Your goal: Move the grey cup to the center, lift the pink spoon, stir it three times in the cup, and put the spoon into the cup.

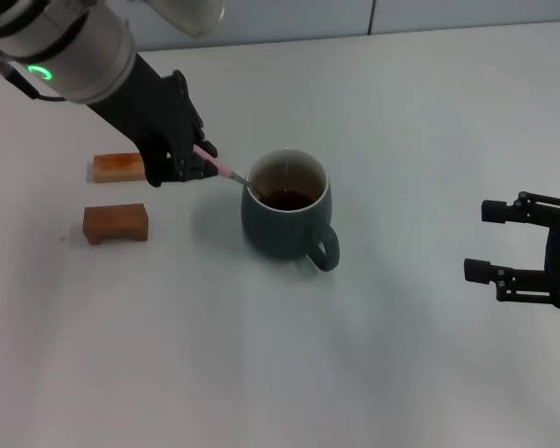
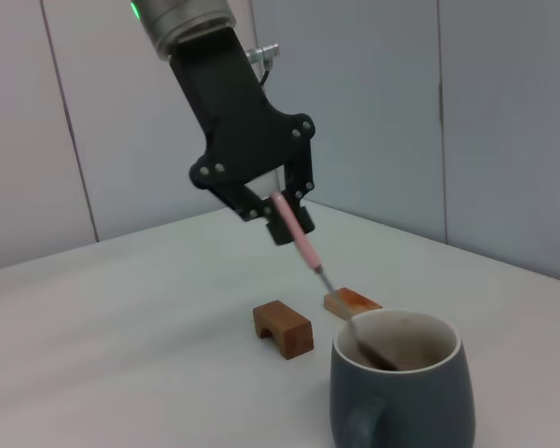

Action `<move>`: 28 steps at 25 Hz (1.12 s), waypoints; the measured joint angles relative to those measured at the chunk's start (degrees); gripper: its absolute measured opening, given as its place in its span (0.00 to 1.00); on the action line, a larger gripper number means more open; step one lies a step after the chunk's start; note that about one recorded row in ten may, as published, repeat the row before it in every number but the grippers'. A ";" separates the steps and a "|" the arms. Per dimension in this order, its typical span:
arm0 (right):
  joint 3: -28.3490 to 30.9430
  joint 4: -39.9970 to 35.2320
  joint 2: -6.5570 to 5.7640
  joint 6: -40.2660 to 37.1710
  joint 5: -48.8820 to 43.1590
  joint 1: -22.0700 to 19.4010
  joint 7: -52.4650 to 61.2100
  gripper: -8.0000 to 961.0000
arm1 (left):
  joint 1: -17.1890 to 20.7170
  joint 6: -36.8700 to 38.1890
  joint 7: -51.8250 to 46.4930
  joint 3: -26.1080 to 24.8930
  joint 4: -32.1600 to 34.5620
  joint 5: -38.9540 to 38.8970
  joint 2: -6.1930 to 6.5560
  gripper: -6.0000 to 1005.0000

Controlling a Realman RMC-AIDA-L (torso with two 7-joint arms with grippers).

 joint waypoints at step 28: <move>-1.03 -0.33 0.00 0.00 0.36 -0.09 0.00 0.83 | -0.16 -3.02 1.52 -8.98 -3.44 -14.12 0.14 0.52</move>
